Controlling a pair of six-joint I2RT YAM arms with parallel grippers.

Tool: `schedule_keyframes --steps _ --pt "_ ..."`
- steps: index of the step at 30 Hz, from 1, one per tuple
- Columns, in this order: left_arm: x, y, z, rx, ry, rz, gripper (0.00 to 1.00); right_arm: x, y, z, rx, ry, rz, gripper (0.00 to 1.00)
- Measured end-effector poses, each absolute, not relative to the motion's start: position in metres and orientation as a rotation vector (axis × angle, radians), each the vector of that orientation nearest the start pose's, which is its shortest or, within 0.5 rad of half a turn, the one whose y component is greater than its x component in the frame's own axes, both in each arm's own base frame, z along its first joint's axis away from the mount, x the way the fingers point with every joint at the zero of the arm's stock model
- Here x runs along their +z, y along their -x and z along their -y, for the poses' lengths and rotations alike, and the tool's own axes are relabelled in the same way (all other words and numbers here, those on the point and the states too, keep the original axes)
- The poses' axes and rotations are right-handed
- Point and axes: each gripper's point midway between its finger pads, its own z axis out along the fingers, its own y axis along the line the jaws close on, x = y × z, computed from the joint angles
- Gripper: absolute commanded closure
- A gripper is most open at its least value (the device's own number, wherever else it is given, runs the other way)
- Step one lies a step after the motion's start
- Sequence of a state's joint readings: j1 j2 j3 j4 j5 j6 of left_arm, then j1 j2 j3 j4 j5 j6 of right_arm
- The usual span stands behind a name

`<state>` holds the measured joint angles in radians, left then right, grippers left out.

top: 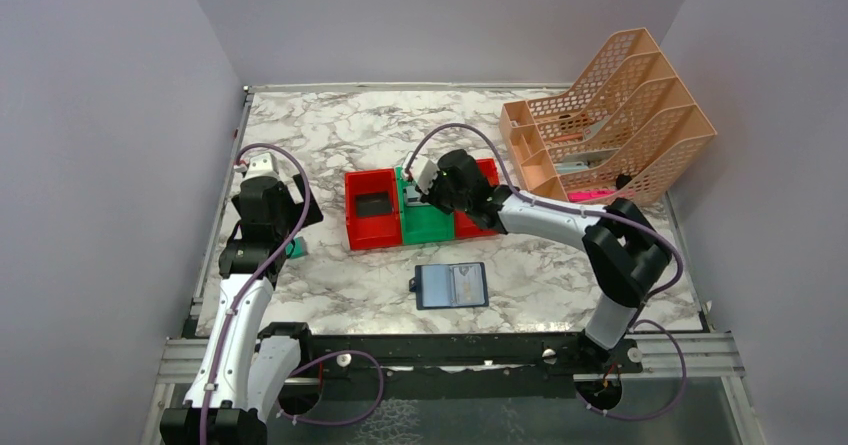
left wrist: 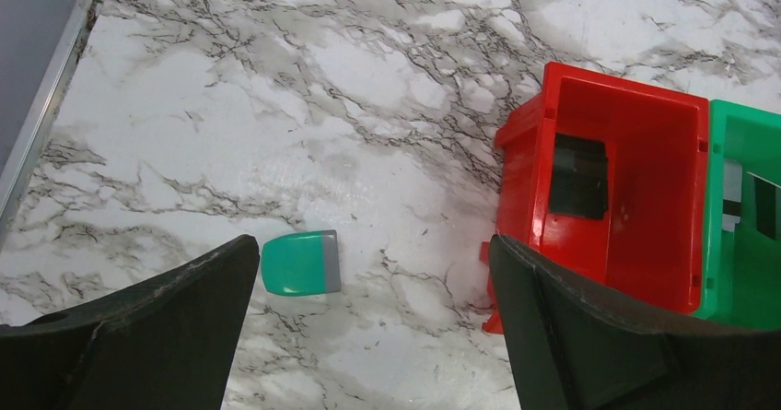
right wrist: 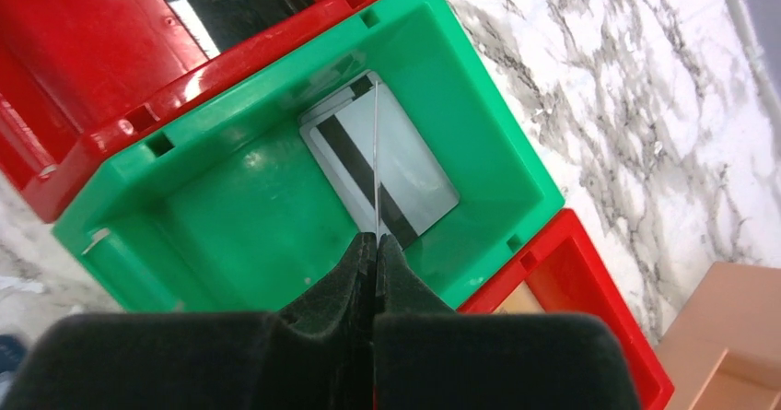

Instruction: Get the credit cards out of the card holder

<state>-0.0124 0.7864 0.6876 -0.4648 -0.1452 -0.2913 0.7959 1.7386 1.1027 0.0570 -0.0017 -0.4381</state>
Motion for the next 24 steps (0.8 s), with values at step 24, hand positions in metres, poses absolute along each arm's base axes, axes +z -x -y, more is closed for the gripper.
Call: schedule_keyframes --steps 24 --pt "0.169 -0.273 -0.006 -0.052 0.365 -2.099 0.01 0.091 -0.391 -0.343 -0.168 1.525 -1.485 0.94"
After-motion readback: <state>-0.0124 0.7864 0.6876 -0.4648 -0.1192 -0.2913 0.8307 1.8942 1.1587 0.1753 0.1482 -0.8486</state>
